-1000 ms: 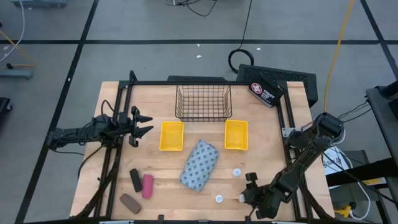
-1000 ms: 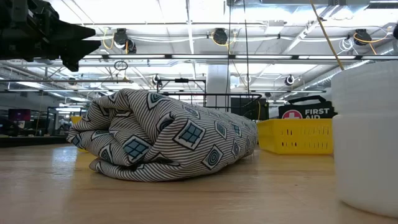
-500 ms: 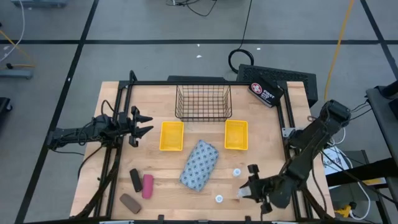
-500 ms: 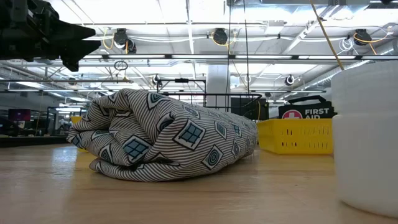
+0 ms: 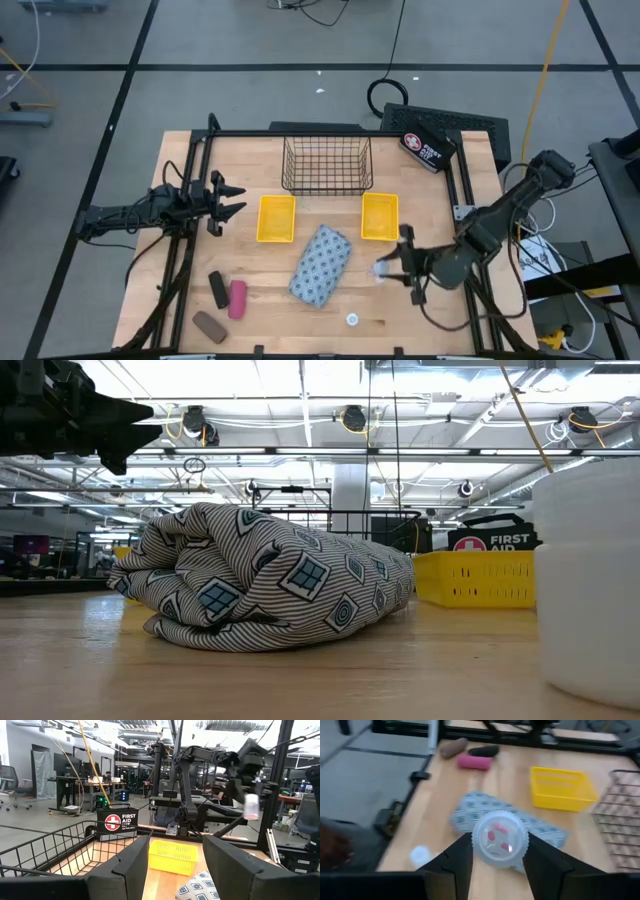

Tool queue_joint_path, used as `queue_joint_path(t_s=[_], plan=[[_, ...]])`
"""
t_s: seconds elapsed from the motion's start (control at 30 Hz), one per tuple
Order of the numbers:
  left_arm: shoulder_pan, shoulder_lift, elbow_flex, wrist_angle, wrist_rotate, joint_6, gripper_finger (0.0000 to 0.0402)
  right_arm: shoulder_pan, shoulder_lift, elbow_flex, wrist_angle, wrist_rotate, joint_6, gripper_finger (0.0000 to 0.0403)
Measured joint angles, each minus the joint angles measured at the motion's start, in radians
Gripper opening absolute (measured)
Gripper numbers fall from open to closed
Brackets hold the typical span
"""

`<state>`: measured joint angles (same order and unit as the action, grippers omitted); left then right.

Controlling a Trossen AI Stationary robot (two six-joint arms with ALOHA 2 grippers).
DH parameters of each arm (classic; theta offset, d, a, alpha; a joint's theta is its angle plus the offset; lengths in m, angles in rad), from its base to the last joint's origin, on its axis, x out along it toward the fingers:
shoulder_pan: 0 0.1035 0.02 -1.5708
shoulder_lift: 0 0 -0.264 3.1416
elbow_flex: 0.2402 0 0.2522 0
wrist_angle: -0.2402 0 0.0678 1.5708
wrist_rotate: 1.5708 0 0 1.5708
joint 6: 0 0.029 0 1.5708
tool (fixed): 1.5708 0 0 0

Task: Pick & Place Medicine items
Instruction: Put the bottom right transparent pill bottle into the right yellow basket

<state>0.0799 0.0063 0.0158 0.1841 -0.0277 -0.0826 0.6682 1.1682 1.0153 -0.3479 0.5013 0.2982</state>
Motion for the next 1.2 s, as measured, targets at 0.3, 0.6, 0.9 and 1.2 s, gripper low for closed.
queue_joint_path(t_s=[0.3,0.6,0.9,1.2], plan=[[0.000,0.000,0.000,0.000,0.000,0.000,0.0198,-0.226,-0.084,0.000,-0.179,-0.006,-0.052,0.0142],[0.000,0.000,0.000,0.000,0.000,0.000,0.0198,-0.509,-0.076,0.000,-0.327,-0.154,-0.108,0.0138],[0.000,0.000,0.000,0.000,0.000,0.000,0.0198,-0.696,-0.002,0.000,-0.323,-0.308,-0.180,0.0136],[0.000,0.000,0.000,0.000,0.000,0.000,0.0198,-0.748,0.084,-0.087,-0.216,-0.326,-0.206,0.0136]])
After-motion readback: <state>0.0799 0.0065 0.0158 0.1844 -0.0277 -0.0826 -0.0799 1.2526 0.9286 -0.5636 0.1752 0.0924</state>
